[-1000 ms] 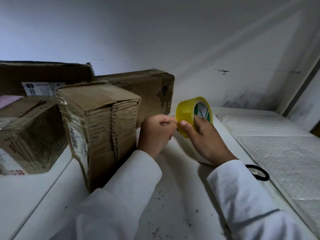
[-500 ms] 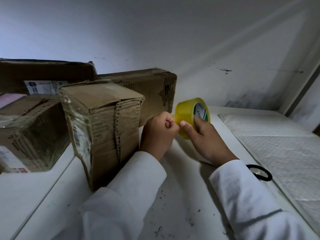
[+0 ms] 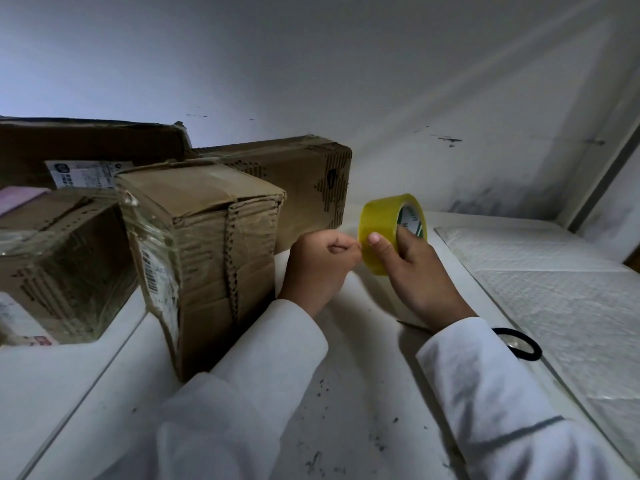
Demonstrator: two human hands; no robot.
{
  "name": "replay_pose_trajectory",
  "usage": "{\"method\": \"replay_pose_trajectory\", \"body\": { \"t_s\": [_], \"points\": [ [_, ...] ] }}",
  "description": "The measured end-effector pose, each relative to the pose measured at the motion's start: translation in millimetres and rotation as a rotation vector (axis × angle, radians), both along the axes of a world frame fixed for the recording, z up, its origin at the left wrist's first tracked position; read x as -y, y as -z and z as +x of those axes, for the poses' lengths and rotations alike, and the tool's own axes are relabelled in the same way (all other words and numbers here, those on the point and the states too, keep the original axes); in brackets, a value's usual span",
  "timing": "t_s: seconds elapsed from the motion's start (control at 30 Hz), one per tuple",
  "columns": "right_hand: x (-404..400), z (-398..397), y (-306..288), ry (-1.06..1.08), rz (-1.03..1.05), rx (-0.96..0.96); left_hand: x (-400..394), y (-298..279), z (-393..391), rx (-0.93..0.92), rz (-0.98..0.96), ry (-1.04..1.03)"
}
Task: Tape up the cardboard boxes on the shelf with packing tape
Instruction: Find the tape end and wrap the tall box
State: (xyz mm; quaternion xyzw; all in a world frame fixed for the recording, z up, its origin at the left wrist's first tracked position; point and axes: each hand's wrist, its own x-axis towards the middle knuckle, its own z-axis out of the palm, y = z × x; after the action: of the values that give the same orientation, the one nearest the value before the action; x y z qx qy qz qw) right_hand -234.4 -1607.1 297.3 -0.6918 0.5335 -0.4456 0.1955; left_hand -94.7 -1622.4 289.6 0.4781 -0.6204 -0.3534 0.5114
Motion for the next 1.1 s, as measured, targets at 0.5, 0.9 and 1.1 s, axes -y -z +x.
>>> {"method": "replay_pose_trajectory", "body": {
  "t_s": [0.5, 0.9, 1.1],
  "points": [
    [0.2, 2.8, -1.5, -0.012, -0.006, 0.128, -7.6, -8.2, -6.5, -0.185, 0.154, 0.045],
    [1.0, 4.8, 1.0, -0.047, 0.001, 0.061, -6.9, -7.6, -0.9, -0.13, 0.156, 0.0],
    [0.3, 5.8, 2.4, -0.073, 0.021, 0.099, -6.6, -6.4, 1.1, -0.128, 0.173, 0.0]
  ]
}}
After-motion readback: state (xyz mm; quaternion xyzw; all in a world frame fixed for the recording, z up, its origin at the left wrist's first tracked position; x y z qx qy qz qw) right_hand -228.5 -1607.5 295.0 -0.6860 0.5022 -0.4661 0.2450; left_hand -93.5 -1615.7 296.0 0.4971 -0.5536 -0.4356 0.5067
